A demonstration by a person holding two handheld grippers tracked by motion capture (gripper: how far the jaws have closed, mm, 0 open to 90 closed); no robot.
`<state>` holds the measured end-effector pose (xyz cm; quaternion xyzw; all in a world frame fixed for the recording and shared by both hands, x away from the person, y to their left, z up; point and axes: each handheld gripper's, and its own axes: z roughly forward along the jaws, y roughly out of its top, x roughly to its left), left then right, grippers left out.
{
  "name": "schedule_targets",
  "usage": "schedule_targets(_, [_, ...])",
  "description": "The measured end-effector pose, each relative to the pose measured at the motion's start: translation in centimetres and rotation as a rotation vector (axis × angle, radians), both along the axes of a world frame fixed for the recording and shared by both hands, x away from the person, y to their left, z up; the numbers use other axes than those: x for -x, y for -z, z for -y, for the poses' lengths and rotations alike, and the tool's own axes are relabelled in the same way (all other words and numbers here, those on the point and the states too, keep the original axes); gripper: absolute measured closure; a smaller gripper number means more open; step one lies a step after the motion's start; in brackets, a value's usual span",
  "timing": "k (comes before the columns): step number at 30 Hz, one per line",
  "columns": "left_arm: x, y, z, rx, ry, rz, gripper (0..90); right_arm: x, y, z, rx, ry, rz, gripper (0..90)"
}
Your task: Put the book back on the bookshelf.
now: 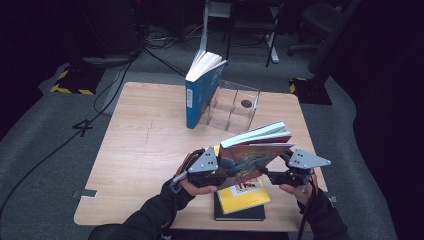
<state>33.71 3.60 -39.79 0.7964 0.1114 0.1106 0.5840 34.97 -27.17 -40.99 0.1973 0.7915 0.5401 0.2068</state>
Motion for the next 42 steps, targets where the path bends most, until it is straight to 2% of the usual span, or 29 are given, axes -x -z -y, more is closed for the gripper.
schedule_targets(4, [0.0, -1.9, 0.0, 0.040, -0.030, 0.021, 58.0, 0.0, 0.0, 0.1, -0.001, 0.006, 0.003, 40.5])
schedule_targets(7, [-0.2, -3.6, 0.2, 0.051, -0.045, 0.040, 52.5, 0.1, -0.1, 0.1, 0.002, 0.008, 0.002, 40.6])
schedule_targets(12, [-0.4, -4.9, 0.5, 0.082, -0.041, 0.053, 50.6, 0.1, -0.2, 0.1, 0.008, 0.004, 0.000, 40.6])
schedule_targets(13, [-0.6, -5.3, 0.7, 0.064, -0.026, 0.060, 50.9, 0.0, -0.2, 0.2, 0.008, 0.001, 0.002, 40.5])
schedule_targets(16, [-1.0, -5.4, 1.0, 0.058, -0.027, 0.048, 55.2, 0.0, -0.1, 0.2, 0.000, -0.002, -0.002, 40.5])
schedule_targets(19, [-1.3, -5.5, 1.2, 0.058, -0.015, 0.037, 63.8, 0.0, -0.2, 0.2, 0.006, -0.002, 0.003, 40.4])
schedule_targets(21, [-1.4, -5.7, 1.3, 0.047, -0.024, 0.052, 66.3, 0.0, -0.2, 0.2, 0.012, 0.000, 0.010, 39.6])
schedule_targets(23, [-1.6, -5.9, 1.4, 0.034, -0.027, 0.039, 69.7, 0.0, -0.2, 0.3, 0.014, 0.005, 0.008, 39.2])
schedule_targets(25, [-1.8, -6.1, 1.4, 0.029, -0.022, 0.012, 70.9, 0.1, -0.1, 0.4, 0.012, 0.007, 0.003, 38.5])
schedule_targets(31, [-2.3, -6.3, 1.2, 0.018, -0.073, -0.035, 71.8, 0.3, -0.2, 1.3, 0.005, 0.020, -0.009, 38.2])
schedule_targets(34, [-2.5, -6.4, 1.1, 0.011, -0.068, -0.035, 72.0, 0.5, 0.0, 1.8, 0.019, 0.024, -0.009, 37.9])
schedule_targets(36, [-2.5, -6.5, 1.3, 0.002, -0.059, -0.026, 72.6, 0.7, 0.4, 2.3, 0.055, 0.037, -0.015, 37.4])
schedule_targets(38, [-2.5, -6.6, 1.4, -0.003, -0.060, -0.020, 72.7, 0.8, 0.6, 2.7, 0.058, 0.046, -0.022, 37.3])
schedule_targets(39, [-2.7, -6.6, 1.5, 0.001, -0.060, -0.024, 73.1, 0.7, 1.3, 3.5, 0.092, 0.080, -0.020, 36.3])
schedule_targets(40, [-2.9, -6.6, 1.5, 0.007, -0.060, -0.028, 73.3, 0.6, 1.6, 3.9, 0.100, 0.095, -0.018, 36.1])
schedule_targets(42, [-3.2, -6.5, 1.5, 0.017, -0.067, -0.037, 73.5, 0.2, 2.3, 5.0, 0.078, 0.126, -0.047, 34.5])
